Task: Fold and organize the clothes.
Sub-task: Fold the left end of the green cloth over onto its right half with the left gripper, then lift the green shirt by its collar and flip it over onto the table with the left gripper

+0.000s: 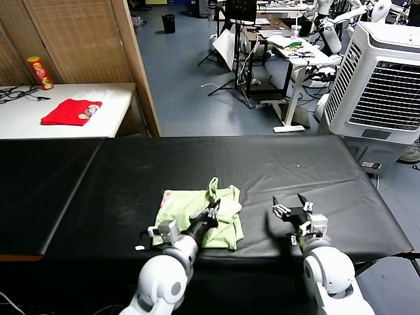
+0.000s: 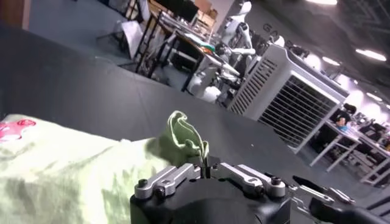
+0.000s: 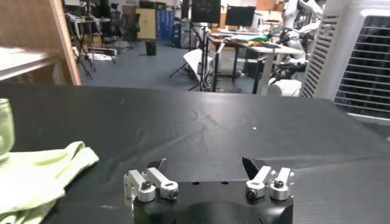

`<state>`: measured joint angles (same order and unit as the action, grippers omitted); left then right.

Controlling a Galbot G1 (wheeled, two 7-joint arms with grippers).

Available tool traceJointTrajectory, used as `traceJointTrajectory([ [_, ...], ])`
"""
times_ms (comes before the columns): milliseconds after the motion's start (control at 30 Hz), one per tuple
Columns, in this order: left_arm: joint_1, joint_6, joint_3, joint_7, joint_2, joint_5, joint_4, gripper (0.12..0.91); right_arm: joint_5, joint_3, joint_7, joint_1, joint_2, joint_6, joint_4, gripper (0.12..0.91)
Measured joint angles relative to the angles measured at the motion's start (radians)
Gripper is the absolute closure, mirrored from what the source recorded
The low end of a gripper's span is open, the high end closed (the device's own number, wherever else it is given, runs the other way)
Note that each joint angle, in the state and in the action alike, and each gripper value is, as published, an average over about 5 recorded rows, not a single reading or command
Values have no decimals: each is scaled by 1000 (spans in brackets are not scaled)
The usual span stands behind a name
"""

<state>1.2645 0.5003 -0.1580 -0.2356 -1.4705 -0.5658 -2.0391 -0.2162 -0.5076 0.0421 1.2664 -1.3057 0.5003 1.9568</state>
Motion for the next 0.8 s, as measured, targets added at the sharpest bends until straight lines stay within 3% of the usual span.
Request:
traceJointTrajectory([
  [133, 7, -16, 1, 5, -15, 17, 17, 807, 0, 15, -22, -4, 6, -15, 1, 227],
  [400, -10, -4, -11, -3, -57, -117, 17, 375, -19, 72, -89, 4, 25, -42, 23, 227],
  [500, -9, -14, -32, 19, -51, -98, -5, 265, -32, 103, -108, -1, 33, -43, 28, 227],
  [667, 17, -54, -96, 70, 20, 17, -27, 233, -3, 173, -125, -33, 35, -44, 9, 227],
  [800, 51, -77, -167, 89, 89, 60, -26, 232, 59, 228, -141, -63, 30, -62, -25, 227],
])
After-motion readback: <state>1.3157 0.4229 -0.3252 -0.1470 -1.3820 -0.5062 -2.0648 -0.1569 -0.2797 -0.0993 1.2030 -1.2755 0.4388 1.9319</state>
